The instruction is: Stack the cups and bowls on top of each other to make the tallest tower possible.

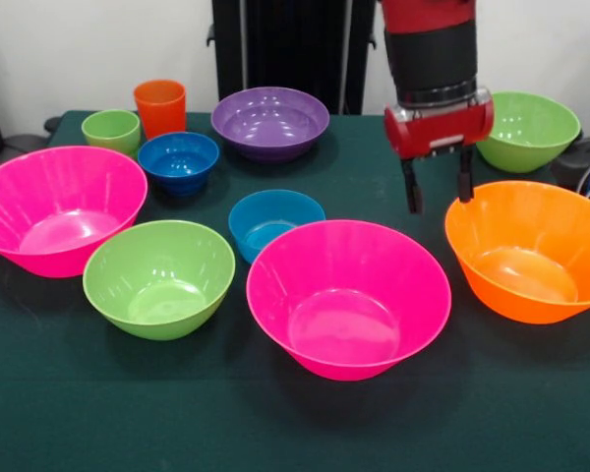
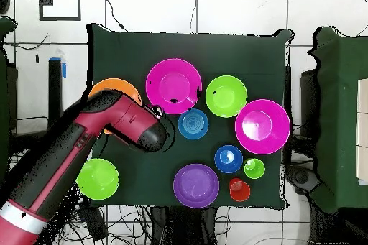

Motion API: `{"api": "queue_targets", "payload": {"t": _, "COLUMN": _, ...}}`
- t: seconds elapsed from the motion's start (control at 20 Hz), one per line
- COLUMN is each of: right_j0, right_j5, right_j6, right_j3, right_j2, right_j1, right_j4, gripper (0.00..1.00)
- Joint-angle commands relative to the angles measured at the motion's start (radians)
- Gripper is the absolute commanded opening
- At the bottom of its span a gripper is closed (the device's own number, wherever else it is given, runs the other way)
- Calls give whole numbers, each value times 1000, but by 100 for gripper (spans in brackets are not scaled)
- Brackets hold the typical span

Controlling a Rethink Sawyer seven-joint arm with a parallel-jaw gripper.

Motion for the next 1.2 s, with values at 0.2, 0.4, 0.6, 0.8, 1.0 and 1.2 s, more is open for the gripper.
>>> {"api": "queue_targets", "payload": {"t": 0.2, "right_j0": 126, "right_j5": 3, "right_j6": 328, "right_j3": 197, "right_j2": 104, "right_j1": -64, "right_j4": -45, "gripper": 100}}
{"api": "queue_targets", "payload": {"t": 0.4, "right_j0": 154, "right_j5": 57, "right_j6": 277, "right_j3": 223, "right_j2": 144, "right_j1": -71, "right_j4": -11, "gripper": 100}}
{"api": "queue_targets", "payload": {"t": 0.6, "right_j0": 144, "right_j5": 77, "right_j6": 194, "right_j3": 243, "right_j2": 169, "right_j1": -76, "right_j4": 6, "gripper": 100}}
{"api": "queue_targets", "payload": {"t": 0.8, "right_j0": 128, "right_j5": 91, "right_j6": 144, "right_j3": 252, "right_j2": 188, "right_j1": -77, "right_j4": 22, "gripper": 100}}
{"api": "queue_targets", "payload": {"t": 1.0, "right_j0": 120, "right_j5": 147, "right_j6": 119, "right_j3": 263, "right_j2": 202, "right_j1": -74, "right_j4": 61, "gripper": 100}}
{"api": "queue_targets", "payload": {"t": 1.2, "right_j0": 100, "right_j5": 165, "right_j6": 80, "right_j3": 264, "right_j2": 216, "right_j1": -76, "right_j4": 74, "gripper": 100}}
